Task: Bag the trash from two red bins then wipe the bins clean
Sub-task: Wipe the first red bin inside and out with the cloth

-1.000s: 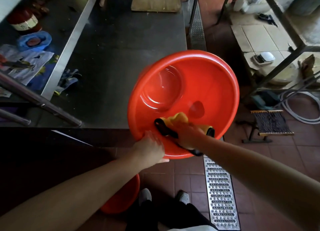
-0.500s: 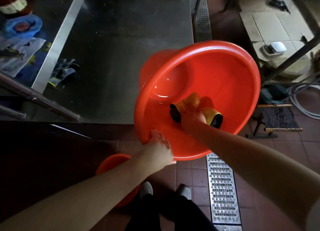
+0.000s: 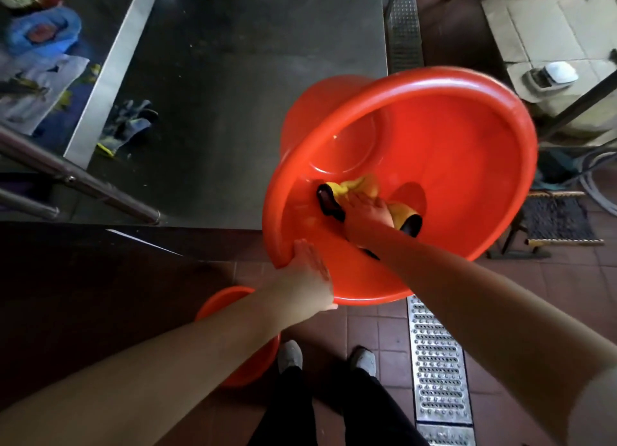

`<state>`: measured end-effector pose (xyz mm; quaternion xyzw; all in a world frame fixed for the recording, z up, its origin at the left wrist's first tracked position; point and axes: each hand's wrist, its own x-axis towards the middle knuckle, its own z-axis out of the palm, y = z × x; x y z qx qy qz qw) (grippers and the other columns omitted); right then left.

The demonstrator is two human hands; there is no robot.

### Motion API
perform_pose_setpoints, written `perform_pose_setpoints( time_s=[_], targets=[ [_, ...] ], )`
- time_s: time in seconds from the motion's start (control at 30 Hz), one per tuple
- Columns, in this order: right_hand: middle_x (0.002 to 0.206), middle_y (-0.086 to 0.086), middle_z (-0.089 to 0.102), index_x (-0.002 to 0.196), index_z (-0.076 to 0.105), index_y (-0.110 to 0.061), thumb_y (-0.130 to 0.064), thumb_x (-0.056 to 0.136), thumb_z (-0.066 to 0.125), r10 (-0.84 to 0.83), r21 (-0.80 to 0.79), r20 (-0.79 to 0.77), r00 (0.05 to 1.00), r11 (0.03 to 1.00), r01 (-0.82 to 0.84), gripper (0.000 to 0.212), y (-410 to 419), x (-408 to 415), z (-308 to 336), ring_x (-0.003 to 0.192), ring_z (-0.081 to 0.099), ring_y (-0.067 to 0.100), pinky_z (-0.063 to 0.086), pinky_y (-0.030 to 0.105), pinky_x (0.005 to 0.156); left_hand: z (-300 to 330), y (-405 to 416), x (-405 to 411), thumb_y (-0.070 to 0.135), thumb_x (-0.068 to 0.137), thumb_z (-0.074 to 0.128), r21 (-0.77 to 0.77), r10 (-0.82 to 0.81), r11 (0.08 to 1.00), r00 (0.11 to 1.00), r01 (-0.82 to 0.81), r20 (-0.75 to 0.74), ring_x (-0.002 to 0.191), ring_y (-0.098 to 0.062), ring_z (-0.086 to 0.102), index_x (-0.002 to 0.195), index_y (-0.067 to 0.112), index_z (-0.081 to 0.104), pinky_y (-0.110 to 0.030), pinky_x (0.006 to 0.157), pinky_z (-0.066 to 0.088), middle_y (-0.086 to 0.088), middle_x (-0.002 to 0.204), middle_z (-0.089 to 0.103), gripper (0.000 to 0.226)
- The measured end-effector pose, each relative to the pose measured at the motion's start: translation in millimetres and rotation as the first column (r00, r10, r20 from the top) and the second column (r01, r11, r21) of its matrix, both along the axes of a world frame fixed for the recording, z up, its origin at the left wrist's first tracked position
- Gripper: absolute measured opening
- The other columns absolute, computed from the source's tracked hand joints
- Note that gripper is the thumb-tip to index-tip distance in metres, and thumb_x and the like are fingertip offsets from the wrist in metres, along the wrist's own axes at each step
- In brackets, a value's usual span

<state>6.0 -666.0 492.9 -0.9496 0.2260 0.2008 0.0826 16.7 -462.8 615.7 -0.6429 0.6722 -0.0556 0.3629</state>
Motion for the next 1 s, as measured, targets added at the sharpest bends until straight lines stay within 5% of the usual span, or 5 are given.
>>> perform_pose_setpoints(
  time_s=[0.13, 0.23, 0.53, 0.67, 1.0],
  targets=[
    [0.159, -0.002, 0.03, 0.155, 0.025, -0.026, -0.032, 0.098, 0.041, 0.005, -0.009, 0.017, 1.0, 1.0, -0.005, 0.06, 26.2, -52.3, 29.6, 0.149, 0.023, 0.018, 0.025, 0.041, 0.111, 2.1, -4.5, -0.3, 0.039, 0.083, 0.055, -0.001, 0.005, 1.0, 1.0, -0.005, 0.01, 0.088, -0.038, 0.071, 0.097, 0.008, 0.077, -0.051, 0.08, 0.056, -0.019, 0.094, 0.074, 0.041],
    [0.163, -0.002, 0.024, 0.157, 0.022, -0.025, -0.037, 0.098, 0.043, 0.005, 0.017, -0.001, 1.0, 1.0, -0.005, 0.064, 46.4, -99.3, 55.6, 0.152, 0.017, 0.017, 0.025, 0.041, 0.112, -3.9, -7.8, -3.8, 0.064, 0.093, 0.035, -0.001, -0.066, 0.998, 0.997, 0.066, -0.035, 0.102, -0.044, 0.066, 0.114, 0.002, 0.069, -0.056, 0.088, 0.052, -0.024, 0.11, 0.07, 0.073],
    [0.166, -0.001, 0.017, 0.16, 0.013, -0.025, -0.045, 0.1, 0.039, 0.034, 0.036, -0.023, 0.999, 0.999, -0.033, 0.068, 50.3, -120.2, 77.8, 0.154, 0.011, 0.017, 0.022, 0.044, 0.117, -0.5, -5.0, -6.5, 0.066, 0.095, 0.03, -0.007, 0.025, 1.0, 0.992, -0.026, -0.12, 0.108, -0.05, 0.06, 0.12, -0.007, 0.061, -0.06, 0.095, 0.044, -0.033, 0.116, 0.062, 0.084],
    [0.165, -0.001, 0.021, 0.158, 0.017, -0.025, -0.04, 0.1, 0.037, 0.005, 0.045, -0.013, 1.0, 0.999, -0.004, 0.063, 31.9, -82.0, 67.3, 0.152, 0.017, 0.02, 0.021, 0.046, 0.116, 12.8, -3.4, -6.1, 0.073, 0.079, 0.055, -0.069, 0.006, 0.998, 0.994, -0.013, -0.108, 0.085, -0.038, 0.071, 0.091, 0.004, 0.076, -0.048, 0.081, 0.056, -0.022, 0.089, 0.073, 0.073],
    [0.144, 0.009, 0.049, 0.142, 0.046, -0.018, -0.031, 0.098, 0.043, -0.066, 0.02, -0.012, 0.998, 0.998, 0.066, 0.046, -12.2, 23.6, 9.1, 0.136, 0.041, 0.031, 0.028, 0.043, 0.114, -2.6, -4.1, 0.8, 0.023, 0.079, 0.06, -0.099, -0.063, 0.993, 0.998, 0.064, 0.007, 0.077, -0.037, 0.069, 0.091, 0.006, 0.075, -0.048, 0.077, 0.056, -0.021, 0.086, 0.072, 0.026]
  ],
)
